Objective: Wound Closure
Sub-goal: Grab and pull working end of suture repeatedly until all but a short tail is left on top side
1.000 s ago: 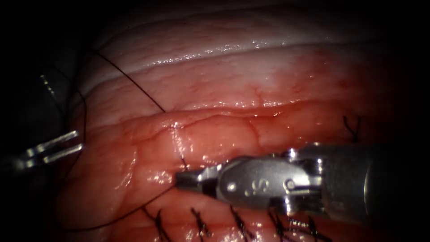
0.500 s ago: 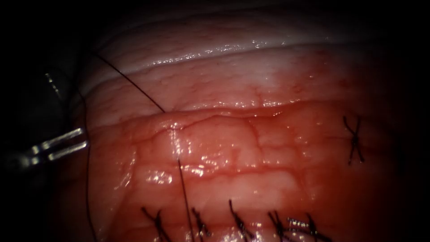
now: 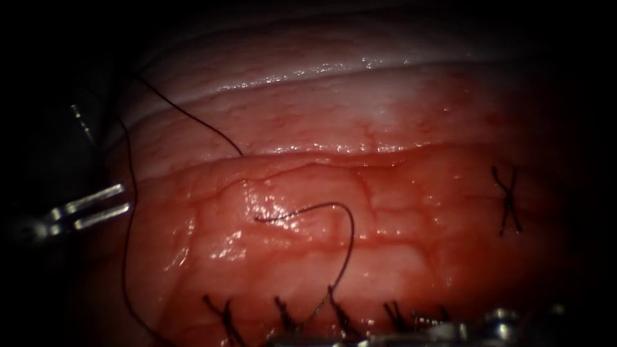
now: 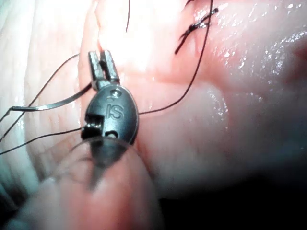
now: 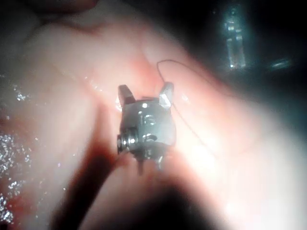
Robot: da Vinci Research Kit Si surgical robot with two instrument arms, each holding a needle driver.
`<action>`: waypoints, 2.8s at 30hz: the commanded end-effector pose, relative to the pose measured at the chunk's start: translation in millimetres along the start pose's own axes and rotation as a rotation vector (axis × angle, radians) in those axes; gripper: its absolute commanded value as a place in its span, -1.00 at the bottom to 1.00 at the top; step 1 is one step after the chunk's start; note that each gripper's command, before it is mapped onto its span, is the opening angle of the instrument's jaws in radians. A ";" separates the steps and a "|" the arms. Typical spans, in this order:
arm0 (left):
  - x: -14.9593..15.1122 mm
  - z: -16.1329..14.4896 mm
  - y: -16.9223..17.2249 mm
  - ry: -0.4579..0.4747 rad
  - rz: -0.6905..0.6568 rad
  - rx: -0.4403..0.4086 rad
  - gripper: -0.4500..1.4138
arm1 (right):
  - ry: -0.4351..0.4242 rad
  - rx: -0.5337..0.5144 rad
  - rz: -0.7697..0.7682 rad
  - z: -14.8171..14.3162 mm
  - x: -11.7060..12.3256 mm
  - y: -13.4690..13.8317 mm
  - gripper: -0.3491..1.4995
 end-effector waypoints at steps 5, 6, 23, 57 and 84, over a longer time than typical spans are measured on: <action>-0.5 0.6 0.2 0.000 0.001 -0.003 -1.00 | -0.019 -0.017 0.001 2.2 -4.5 3.3 0.93; -0.5 0.5 0.1 0.000 0.001 -0.004 -1.00 | -0.017 -0.016 0.001 2.2 -4.9 3.5 0.93; -1.6 -8.5 -9.9 -0.110 0.060 0.168 -1.00 | 0.200 -0.068 0.125 -8.5 -3.3 0.6 0.84; -2.4 -4.0 -7.1 -0.130 0.133 0.158 -1.00 | 0.224 -0.066 0.179 9.2 -15.7 7.8 0.87; -3.2 -1.6 -5.3 -0.138 0.128 0.117 -1.00 | 0.126 0.066 0.185 5.7 -11.8 2.5 -1.00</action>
